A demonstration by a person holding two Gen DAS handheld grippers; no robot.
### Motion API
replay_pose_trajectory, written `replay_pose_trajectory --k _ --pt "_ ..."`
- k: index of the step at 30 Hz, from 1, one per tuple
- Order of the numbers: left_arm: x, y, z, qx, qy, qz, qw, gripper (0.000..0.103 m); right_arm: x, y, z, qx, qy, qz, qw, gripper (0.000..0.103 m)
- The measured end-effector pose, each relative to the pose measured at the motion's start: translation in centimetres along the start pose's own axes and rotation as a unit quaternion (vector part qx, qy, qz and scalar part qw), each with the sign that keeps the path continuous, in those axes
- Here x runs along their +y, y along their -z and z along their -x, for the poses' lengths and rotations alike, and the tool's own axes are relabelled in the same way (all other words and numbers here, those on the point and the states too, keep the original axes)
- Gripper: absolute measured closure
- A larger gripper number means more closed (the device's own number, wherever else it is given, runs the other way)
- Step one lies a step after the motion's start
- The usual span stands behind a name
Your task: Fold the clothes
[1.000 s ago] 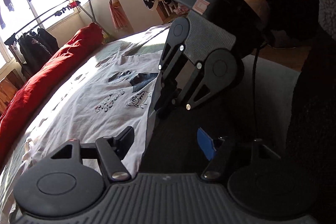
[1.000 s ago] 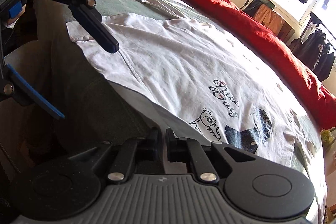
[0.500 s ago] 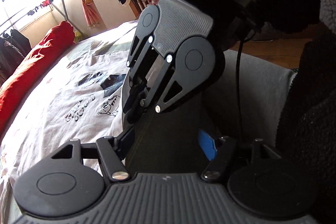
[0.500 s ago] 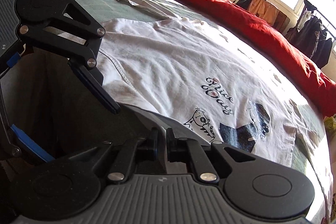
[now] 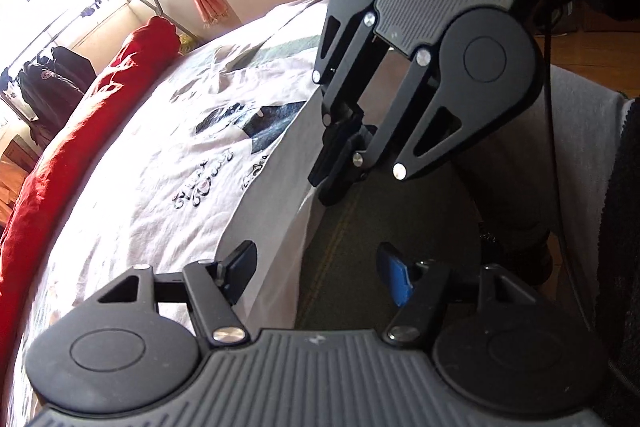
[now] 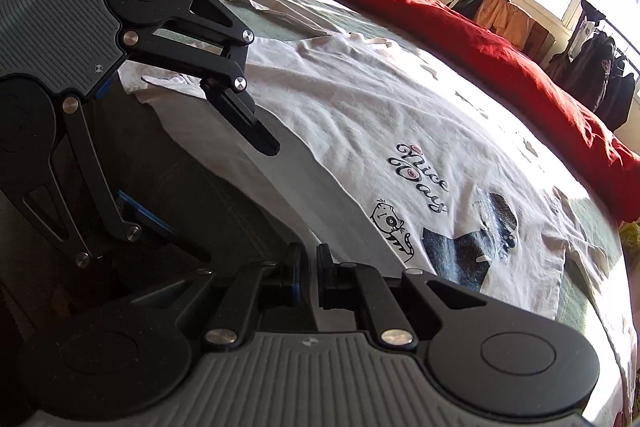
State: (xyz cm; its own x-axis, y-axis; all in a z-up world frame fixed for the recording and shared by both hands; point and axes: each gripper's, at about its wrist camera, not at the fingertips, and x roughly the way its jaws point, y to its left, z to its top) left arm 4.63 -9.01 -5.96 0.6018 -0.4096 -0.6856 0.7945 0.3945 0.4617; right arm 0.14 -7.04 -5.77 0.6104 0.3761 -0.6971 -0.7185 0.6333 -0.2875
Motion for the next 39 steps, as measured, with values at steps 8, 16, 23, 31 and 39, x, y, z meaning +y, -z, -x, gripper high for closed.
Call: replay_pose_trajectory --k 8,16,23,31,39 --pt "-0.4 -0.8 -2.0 0.025 -0.026 -0.010 0.9993 0.073 0.2 0.0 0.5 -0.008 0.000 0.012 1.000 0.095" --pt "0.9 0.1 -1.0 0.034 -0.051 0.024 0.9978 0.083 1.4 1.3 -0.5 0.004 0.014 0.055 0.998 0.089" --pt "1.0 -0.4 0.4 0.023 -0.065 0.041 0.9968 0.103 2.4 0.7 0.1 -0.001 0.043 0.090 0.995 0.100" --pt "1.0 0.0 0.8 0.035 -0.009 0.068 0.9971 0.103 0.3 0.4 2.3 0.029 -0.020 0.084 0.996 0.103" --pt "0.2 0.9 3.4 0.041 0.053 0.071 0.9952 0.092 0.5 2.4 2.5 0.063 -0.070 0.046 0.994 0.096"
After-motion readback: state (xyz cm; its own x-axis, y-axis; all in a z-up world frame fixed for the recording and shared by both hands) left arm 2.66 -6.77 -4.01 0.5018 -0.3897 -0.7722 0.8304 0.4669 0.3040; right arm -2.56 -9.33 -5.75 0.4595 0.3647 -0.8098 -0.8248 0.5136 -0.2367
